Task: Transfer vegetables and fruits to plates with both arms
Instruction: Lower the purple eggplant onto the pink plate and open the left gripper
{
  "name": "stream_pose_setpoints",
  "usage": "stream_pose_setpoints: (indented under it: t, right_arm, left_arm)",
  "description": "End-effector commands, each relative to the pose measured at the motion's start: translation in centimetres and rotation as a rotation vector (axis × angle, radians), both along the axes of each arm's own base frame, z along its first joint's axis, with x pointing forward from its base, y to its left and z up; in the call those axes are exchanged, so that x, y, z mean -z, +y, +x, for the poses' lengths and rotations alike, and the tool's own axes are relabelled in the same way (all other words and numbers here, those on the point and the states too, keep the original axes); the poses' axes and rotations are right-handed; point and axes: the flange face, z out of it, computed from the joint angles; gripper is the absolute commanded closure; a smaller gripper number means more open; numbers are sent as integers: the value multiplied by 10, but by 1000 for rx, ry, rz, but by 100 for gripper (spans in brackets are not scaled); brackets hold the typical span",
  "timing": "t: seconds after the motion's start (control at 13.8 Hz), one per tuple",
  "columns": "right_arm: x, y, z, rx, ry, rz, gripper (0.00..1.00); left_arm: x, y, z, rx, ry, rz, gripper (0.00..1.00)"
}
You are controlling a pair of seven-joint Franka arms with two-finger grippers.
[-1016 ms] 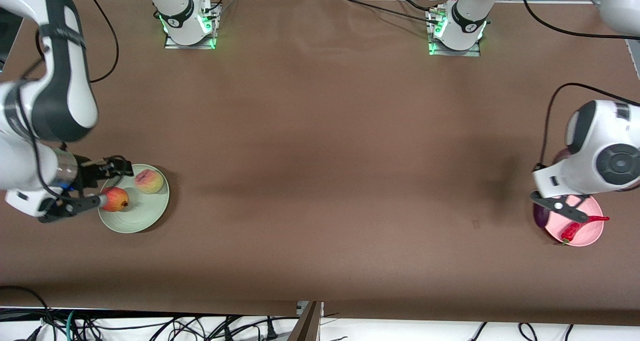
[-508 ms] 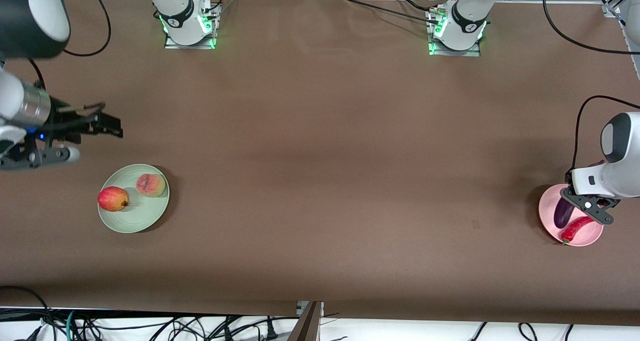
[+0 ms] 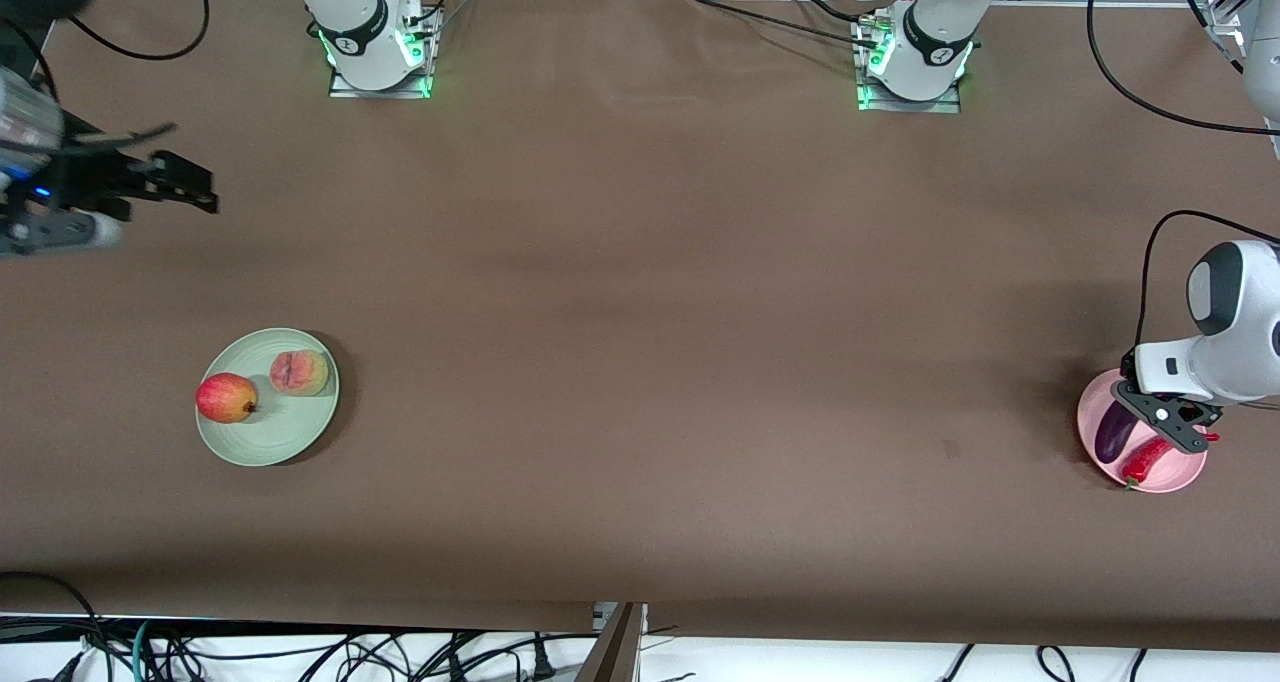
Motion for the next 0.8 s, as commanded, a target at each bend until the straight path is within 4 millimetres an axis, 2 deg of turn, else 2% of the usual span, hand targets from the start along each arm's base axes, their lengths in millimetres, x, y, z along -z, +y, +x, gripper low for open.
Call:
stream_pose_setpoints:
  t: [0.0,0.07,0.15,0.22,0.29,0.36,0.51,0.73]
  right_arm:
    - [-4,-10,-12,29,-3,-10,0]
    - [-7,-8,-13,26,-6,-18,0]
    - [-5,-7,-13,25,0,-21,0]
    - [1,-5,-9,20,12,-20,0]
    - [3,-6,-8,17,15,-20,0]
    - [1,-2,-7,8,10,-30,0]
    - [-1,12,-6,-20,1,-43,0]
    - [-1,14,-5,-25,-1,-47,0]
  left_arm:
    - [3,8,1,30,-22,16,66]
    - [6,9,0,28,-25,8,4]
    - [2,17,-1,22,-37,13,0]
    - [-2,13,1,40,-37,13,0]
    - [-12,10,3,37,-44,12,0]
    - [-32,5,5,37,-53,21,0]
    - [-64,-19,8,26,-40,0,0]
    - [-109,-56,9,-26,-38,-80,0]
